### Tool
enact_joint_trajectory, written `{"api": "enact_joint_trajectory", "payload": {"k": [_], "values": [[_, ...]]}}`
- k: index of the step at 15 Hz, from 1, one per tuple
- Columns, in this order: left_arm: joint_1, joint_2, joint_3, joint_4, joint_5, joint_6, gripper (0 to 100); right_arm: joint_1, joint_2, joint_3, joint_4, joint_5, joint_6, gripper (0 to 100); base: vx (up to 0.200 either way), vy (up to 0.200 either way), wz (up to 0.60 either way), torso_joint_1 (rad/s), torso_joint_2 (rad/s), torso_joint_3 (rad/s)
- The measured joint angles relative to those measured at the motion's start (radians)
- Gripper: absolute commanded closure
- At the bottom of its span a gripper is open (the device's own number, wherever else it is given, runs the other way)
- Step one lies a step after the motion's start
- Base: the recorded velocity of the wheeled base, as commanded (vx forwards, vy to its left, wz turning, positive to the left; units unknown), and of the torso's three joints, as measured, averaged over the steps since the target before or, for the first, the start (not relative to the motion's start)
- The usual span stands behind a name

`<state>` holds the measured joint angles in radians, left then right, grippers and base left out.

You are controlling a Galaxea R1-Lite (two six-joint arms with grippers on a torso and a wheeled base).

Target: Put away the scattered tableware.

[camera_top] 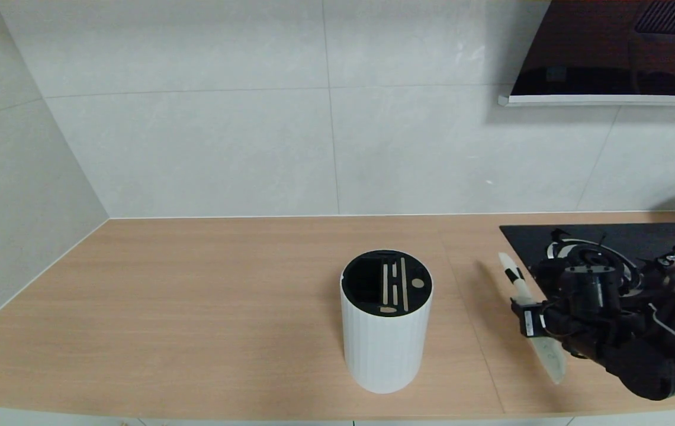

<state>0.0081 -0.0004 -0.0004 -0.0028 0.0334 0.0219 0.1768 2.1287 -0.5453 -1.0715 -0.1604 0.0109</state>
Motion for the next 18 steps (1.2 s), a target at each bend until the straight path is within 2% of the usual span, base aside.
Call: {"api": "enact_joint_trajectory", "payload": {"k": [2, 3, 5, 7, 10, 11, 12, 13, 14, 15, 16, 18], "values": [[0.000, 0.000, -0.020, 0.002, -0.036, 0.018, 0, 0.000, -0.104, -0.031, 0.040, 0.001, -0.011, 100, 0.000, 0.000, 0.00, 0.000, 0.00, 0.000], [-0.002, 0.005, -0.065, 0.012, -0.089, 0.019, 0, 0.000, -0.153, -0.078, 0.099, 0.001, -0.013, 100, 0.000, 0.000, 0.00, 0.000, 0.00, 0.000], [-0.006, 0.058, -0.215, 0.051, -0.238, 0.003, 0, 0.012, -0.257, -0.204, 0.271, 0.001, -0.014, 100, 0.000, 0.000, 0.00, 0.000, 0.00, 0.000], [-0.008, 0.184, -0.364, 0.075, -0.378, -0.014, 0, 0.060, -0.357, -0.296, 0.368, 0.000, -0.012, 100, 0.000, 0.000, 0.00, 0.000, 0.00, 0.000], [-0.021, 0.464, -0.547, 0.081, -0.496, -0.038, 0, 0.198, -0.471, -0.330, 0.395, -0.005, 0.006, 100, 0.000, 0.000, 0.00, 0.000, 0.00, 0.000], [-0.051, 0.573, -0.596, 0.052, -0.518, -0.081, 0, 0.256, -0.496, -0.324, 0.396, -0.007, 0.010, 100, 0.000, 0.000, 0.00, 0.000, 0.00, 0.000], [-0.102, 0.665, -0.628, 0.002, -0.533, -0.149, 0, 0.309, -0.511, -0.317, 0.397, -0.011, 0.014, 100, 0.000, 0.000, 0.00, 0.000, 0.00, 0.000], [-0.178, 0.764, -0.658, -0.088, -0.545, -0.264, 0, 0.367, -0.523, -0.306, 0.397, -0.021, 0.020, 100, 0.000, 0.000, 0.00, 0.000, 0.00, 0.000], [-0.248, 0.857, -0.675, -0.224, -0.554, -0.399, 0, 0.421, -0.531, -0.293, 0.397, -0.034, 0.027, 100, 0.000, 0.000, 0.00, 0.000, 0.00, 0.000], [-0.296, 0.934, -0.678, -0.344, -0.560, -0.492, 0, 0.466, -0.536, -0.281, 0.396, -0.041, 0.032, 100, 0.000, 0.000, 0.00, 0.000, 0.00, 0.000], [-0.329, 1.006, -0.667, -0.427, -0.563, -0.536, 0, 0.508, -0.539, -0.273, 0.395, -0.046, 0.041, 100, 0.000, 0.000, 0.00, 0.000, 0.00, 0.000], [-0.386, 1.150, -0.630, -0.565, -0.554, -0.568, 0, 0.591, -0.543, -0.261, 0.390, -0.048, 0.062, 100, 0.000, 0.000, 0.00, 0.000, 0.00, 0.000]]}}
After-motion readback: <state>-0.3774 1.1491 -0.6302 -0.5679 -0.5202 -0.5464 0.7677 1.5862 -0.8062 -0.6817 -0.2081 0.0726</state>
